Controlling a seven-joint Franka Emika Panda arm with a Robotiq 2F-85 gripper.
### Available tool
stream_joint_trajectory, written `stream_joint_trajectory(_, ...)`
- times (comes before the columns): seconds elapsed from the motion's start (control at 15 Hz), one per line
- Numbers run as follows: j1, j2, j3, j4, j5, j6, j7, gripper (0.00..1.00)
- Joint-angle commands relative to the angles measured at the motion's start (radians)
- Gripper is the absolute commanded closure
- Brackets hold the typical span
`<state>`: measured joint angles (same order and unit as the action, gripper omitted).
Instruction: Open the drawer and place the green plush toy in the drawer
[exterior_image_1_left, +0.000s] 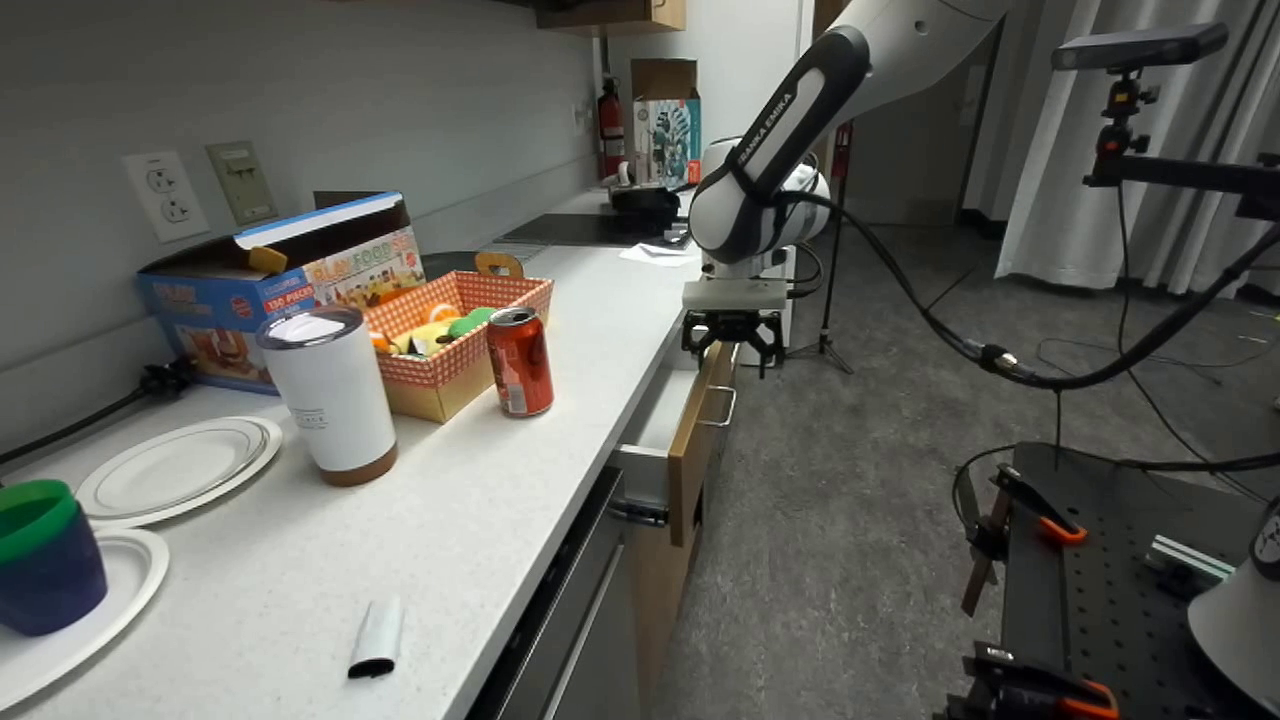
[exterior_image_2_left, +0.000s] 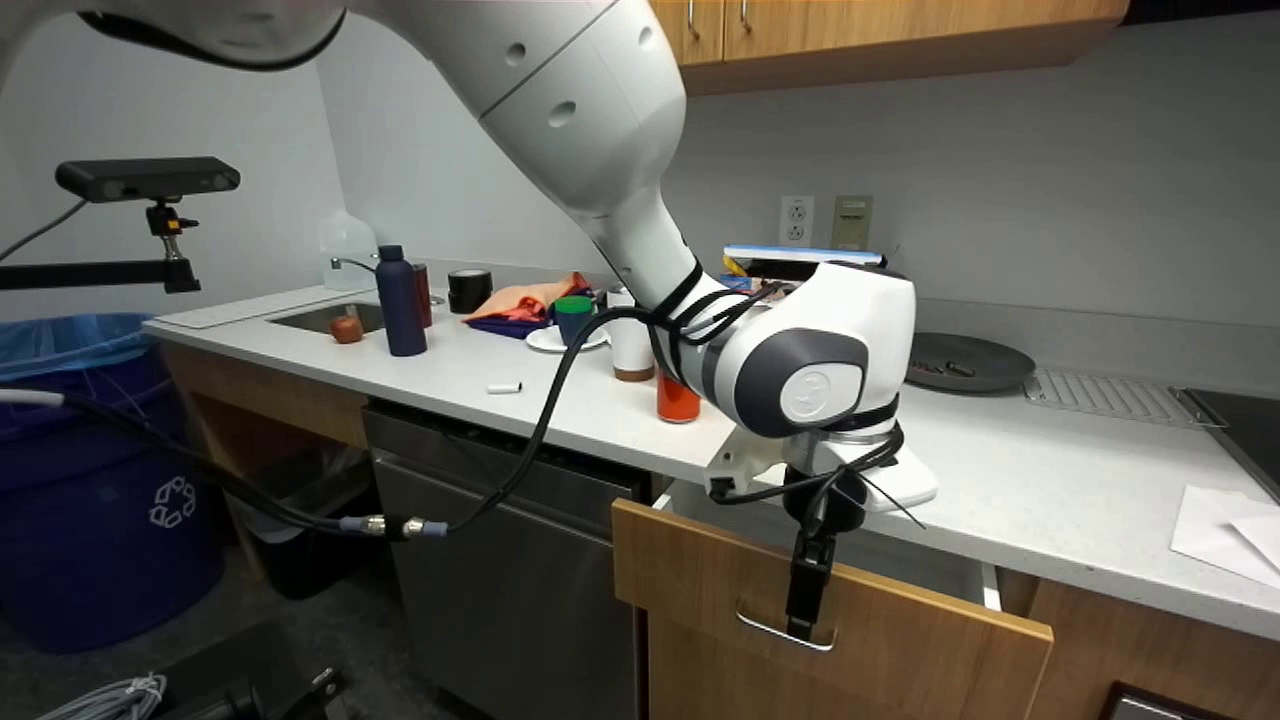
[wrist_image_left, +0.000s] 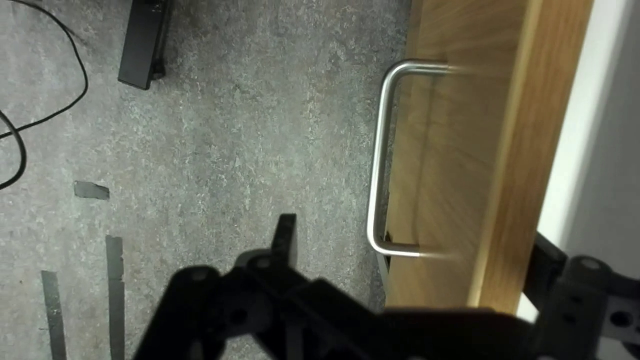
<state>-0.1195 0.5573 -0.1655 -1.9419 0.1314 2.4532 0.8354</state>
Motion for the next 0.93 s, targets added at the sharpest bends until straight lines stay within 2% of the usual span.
stream_joint_trajectory(0.0,0.027,-0.116,-0.040,-0.130,0.004,-0.035,0.019,0.00)
stream_joint_trajectory(0.67,-0.009,-0.474,-0.142,-0.532,-0.054,-0.157,0.077,0.00)
stream_joint_trajectory(0.87,-0.027,-0.585,-0.155,-0.604,-0.151,-0.136,0.133,0.00)
